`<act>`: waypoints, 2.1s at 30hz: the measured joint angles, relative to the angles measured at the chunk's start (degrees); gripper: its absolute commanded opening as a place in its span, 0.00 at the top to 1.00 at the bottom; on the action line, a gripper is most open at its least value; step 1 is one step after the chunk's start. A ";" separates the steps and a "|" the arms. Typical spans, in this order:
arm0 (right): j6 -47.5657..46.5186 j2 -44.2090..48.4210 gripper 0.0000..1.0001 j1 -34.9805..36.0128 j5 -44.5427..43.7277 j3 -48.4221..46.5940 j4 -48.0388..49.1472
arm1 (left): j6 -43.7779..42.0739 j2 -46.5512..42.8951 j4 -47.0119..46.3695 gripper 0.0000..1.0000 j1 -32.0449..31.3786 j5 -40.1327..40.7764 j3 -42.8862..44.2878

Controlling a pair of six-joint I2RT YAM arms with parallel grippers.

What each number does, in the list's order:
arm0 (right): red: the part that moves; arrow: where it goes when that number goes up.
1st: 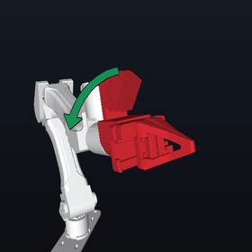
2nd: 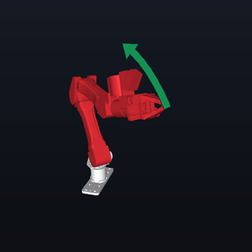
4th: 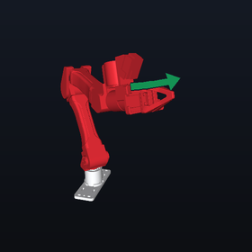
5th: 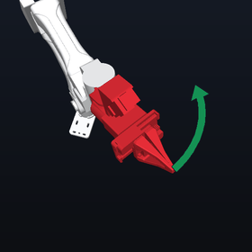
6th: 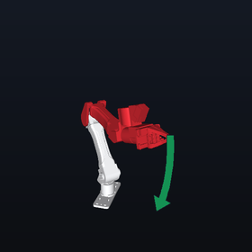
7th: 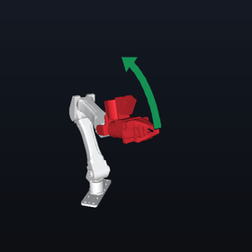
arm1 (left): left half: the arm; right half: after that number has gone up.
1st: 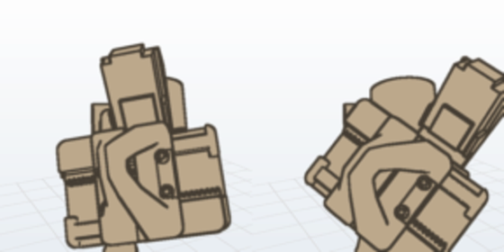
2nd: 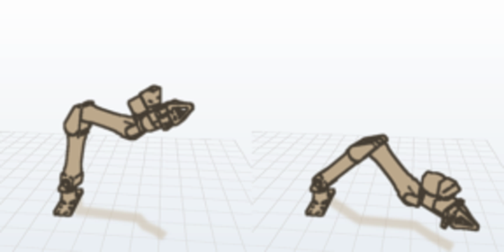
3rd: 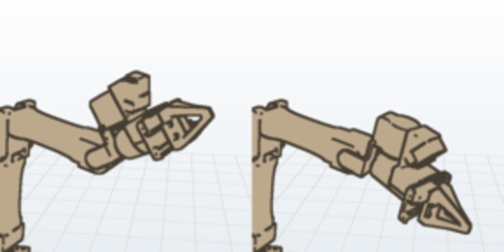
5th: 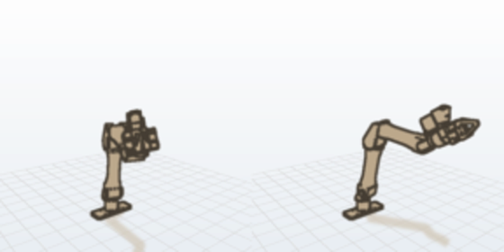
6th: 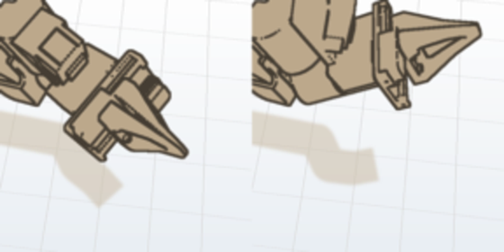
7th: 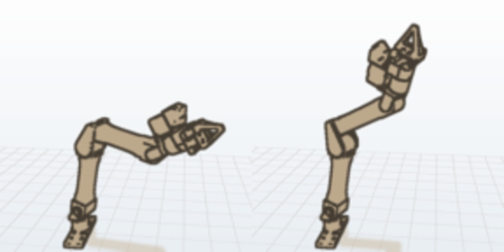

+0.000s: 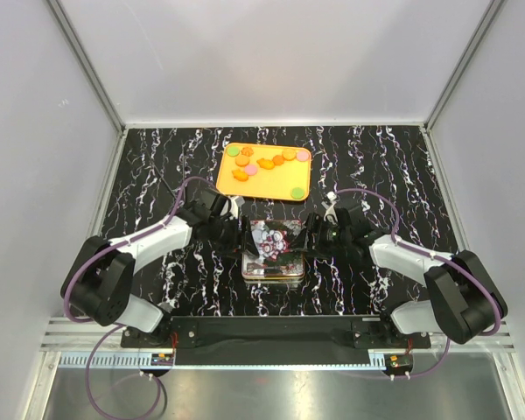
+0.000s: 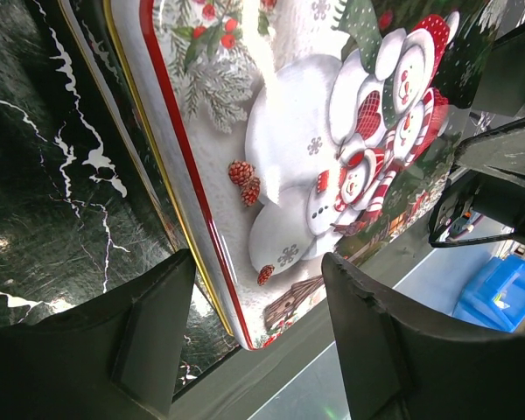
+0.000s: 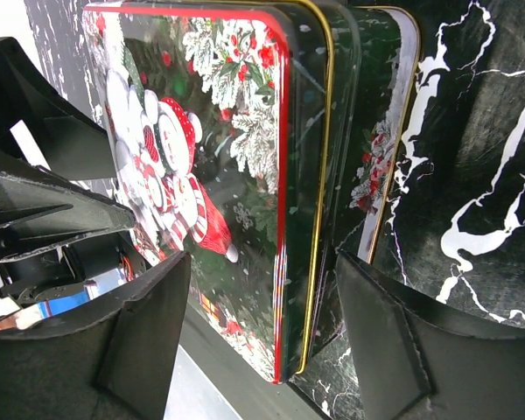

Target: Pack the cookies

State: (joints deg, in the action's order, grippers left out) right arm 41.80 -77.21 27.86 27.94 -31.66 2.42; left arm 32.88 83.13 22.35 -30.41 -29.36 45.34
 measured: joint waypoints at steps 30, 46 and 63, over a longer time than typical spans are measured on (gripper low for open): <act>3.58 0.90 0.47 0.09 1.99 1.16 0.13 | -0.31 0.28 2.89 0.35 -1.05 2.58 1.09; 12.33 -5.03 0.50 -0.24 9.25 3.37 8.94 | -3.32 0.24 12.00 0.35 -3.63 10.95 5.31; 10.38 -2.80 0.40 -0.17 8.98 3.23 7.30 | -4.46 -1.16 15.08 0.27 -4.83 10.93 8.11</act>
State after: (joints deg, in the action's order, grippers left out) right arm 52.18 -80.01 27.68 36.93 -28.42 9.72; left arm 28.42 81.97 37.43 -35.24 -18.44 53.45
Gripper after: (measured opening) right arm 0.607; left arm 0.711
